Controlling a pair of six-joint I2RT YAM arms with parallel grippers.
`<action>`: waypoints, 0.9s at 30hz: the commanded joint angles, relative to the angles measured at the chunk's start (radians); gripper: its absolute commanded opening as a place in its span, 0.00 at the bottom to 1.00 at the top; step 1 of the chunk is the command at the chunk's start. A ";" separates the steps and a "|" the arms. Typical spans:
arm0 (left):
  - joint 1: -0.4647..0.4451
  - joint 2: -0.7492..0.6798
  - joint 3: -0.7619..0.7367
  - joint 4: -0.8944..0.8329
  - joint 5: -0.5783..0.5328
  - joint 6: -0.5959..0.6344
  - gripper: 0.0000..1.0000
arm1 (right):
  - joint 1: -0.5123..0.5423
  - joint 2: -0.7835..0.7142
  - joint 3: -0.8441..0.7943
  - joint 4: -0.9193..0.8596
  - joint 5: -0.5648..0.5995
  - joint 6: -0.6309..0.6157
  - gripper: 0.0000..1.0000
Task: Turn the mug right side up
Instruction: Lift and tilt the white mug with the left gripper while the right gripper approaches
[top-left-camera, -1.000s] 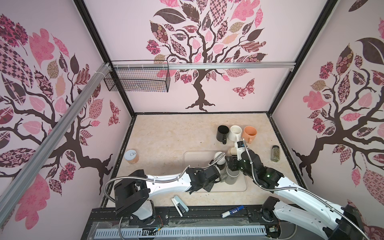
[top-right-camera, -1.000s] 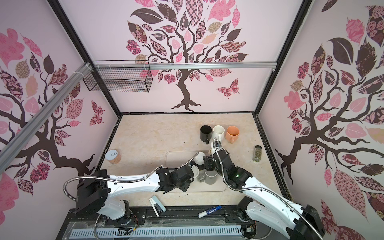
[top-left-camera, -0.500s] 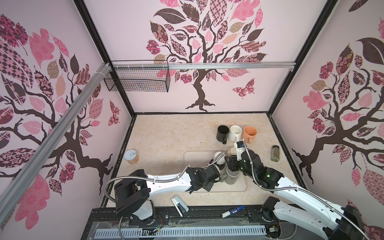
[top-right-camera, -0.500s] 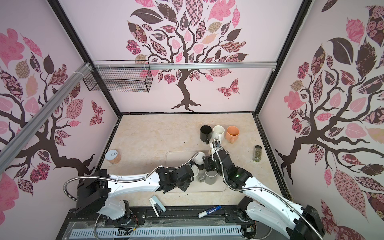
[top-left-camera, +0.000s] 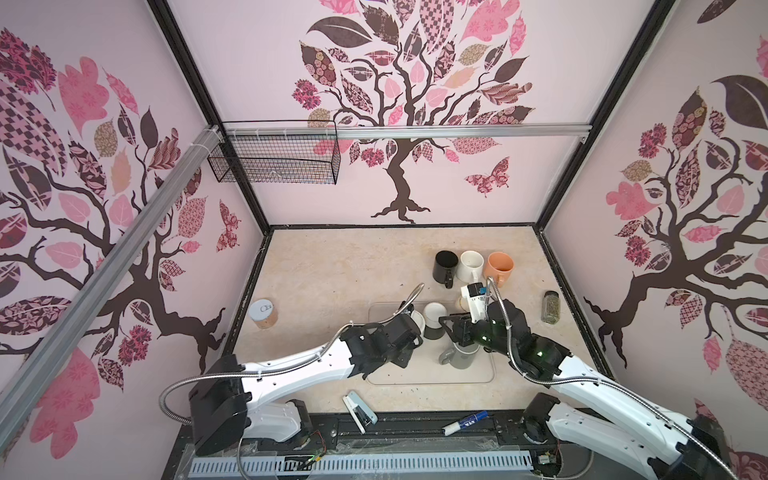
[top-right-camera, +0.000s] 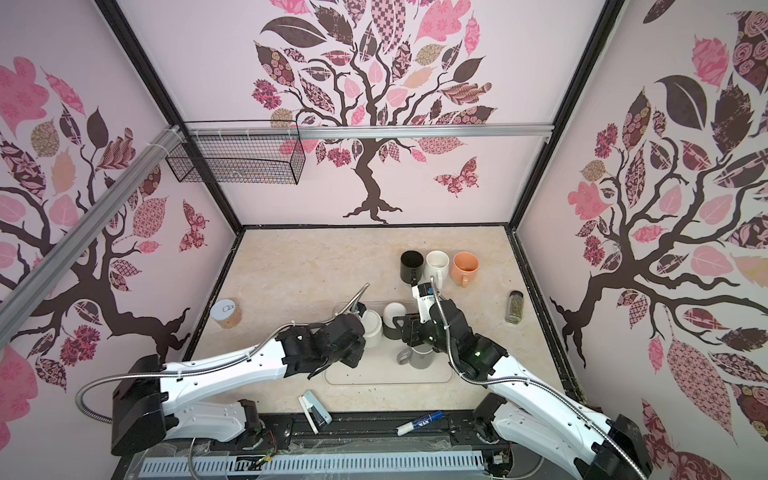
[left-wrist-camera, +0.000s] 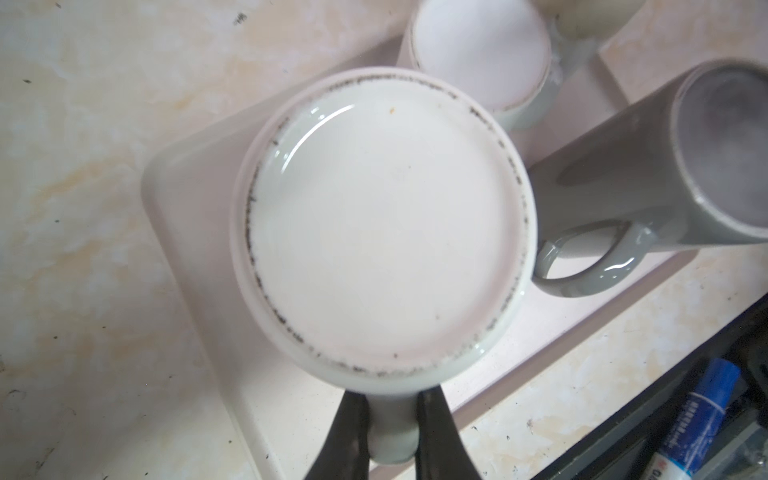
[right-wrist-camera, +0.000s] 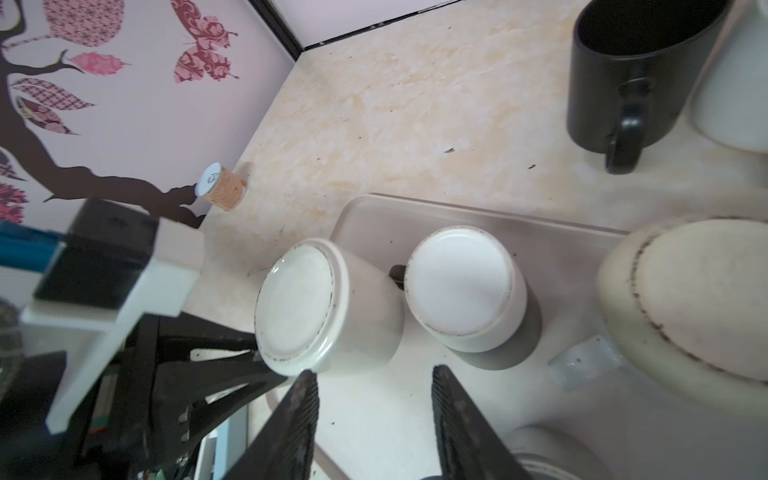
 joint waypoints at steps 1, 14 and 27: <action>0.032 -0.101 -0.037 0.050 -0.032 -0.003 0.00 | 0.004 0.005 0.032 0.080 -0.118 0.048 0.48; 0.249 -0.383 -0.093 0.294 0.182 -0.150 0.00 | 0.004 0.084 -0.050 0.520 -0.342 0.334 0.48; 0.298 -0.381 -0.035 0.456 0.310 -0.229 0.00 | 0.004 0.290 -0.075 1.032 -0.466 0.625 0.52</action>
